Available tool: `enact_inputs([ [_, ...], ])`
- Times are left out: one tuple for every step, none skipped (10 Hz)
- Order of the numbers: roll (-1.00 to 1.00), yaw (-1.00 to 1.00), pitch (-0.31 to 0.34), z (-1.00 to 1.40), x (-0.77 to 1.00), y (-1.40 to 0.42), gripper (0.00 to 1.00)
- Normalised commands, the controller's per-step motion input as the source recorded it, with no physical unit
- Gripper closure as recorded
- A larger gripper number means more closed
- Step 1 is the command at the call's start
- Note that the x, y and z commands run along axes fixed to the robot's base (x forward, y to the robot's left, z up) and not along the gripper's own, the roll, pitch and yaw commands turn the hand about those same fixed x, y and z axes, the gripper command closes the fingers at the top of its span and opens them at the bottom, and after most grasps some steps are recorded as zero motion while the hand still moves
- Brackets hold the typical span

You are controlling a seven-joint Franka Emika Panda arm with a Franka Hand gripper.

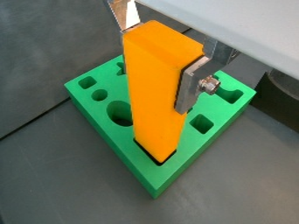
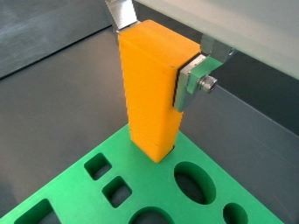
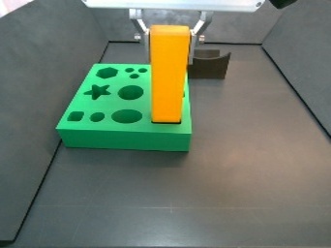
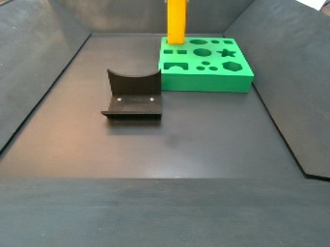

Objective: Insert the rectangle object.

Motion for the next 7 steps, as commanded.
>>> enact_inputs([
  [-0.11,-0.17,0.0,-0.34,0.07,-0.22,1.0],
  [-0.04,-0.1,0.0,-0.53,0.21,-0.16,1.0],
  [0.0,-0.02,0.0,-0.71,0.24,-0.03,1.0],
  [0.02,0.0,-0.02,-0.73,0.07,0.0,1.0],
  [0.0,0.0,0.0,-0.5,0.06,0.0,1.0],
  [-0.13,0.0,-0.059,-0.14,0.0,0.0,1.0],
  [0.0,0.0,0.0,-0.09,0.0,0.0,1.0],
])
